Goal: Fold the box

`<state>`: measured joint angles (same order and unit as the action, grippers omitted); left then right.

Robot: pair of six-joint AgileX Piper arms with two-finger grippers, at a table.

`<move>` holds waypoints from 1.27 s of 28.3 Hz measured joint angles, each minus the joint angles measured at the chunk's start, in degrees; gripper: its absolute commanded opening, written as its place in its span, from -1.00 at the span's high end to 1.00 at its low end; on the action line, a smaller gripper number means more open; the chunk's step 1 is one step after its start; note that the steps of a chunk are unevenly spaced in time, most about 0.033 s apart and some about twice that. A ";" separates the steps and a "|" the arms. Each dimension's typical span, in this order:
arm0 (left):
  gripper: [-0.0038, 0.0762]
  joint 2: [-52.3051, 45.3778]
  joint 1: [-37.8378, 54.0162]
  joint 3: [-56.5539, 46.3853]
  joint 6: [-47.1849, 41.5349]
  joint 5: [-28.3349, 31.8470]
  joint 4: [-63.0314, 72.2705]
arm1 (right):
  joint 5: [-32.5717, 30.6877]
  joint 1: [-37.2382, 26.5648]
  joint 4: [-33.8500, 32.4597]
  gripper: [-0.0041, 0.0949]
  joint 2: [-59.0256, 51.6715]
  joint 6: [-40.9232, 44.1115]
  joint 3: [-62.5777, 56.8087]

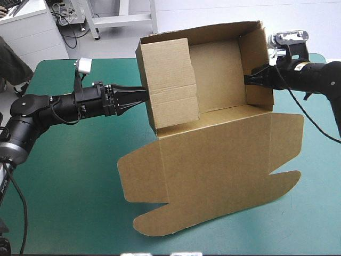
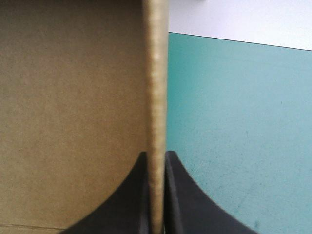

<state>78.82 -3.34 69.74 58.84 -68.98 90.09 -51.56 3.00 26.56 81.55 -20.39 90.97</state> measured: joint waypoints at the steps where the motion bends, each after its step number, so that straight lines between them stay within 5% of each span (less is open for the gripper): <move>1: -0.26 0.00 0.00 0.00 0.00 0.00 0.15 | 0.12 0.44 -0.97 0.95 0.00 0.75 0.00; 13: -0.26 0.00 0.00 0.10 -3.21 0.19 -0.54 | 2.83 6.31 -11.18 0.95 0.00 8.56 -0.02; 20: -0.26 0.00 -0.68 5.33 -11.23 4.73 -12.10 | 3.30 8.90 -16.33 0.95 0.00 13.71 -0.02; 29: -0.26 0.07 -12.45 17.29 -34.18 16.09 -43.03 | 5.17 9.25 -17.84 0.95 0.00 16.36 -0.02; 36: -0.22 5.97 -24.45 29.13 -61.01 16.43 -77.28 | 5.46 9.31 -17.88 0.95 0.00 16.82 -0.02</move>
<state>84.79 -27.79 98.87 -2.17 -52.56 12.81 -46.10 12.31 8.68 81.55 -3.57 90.95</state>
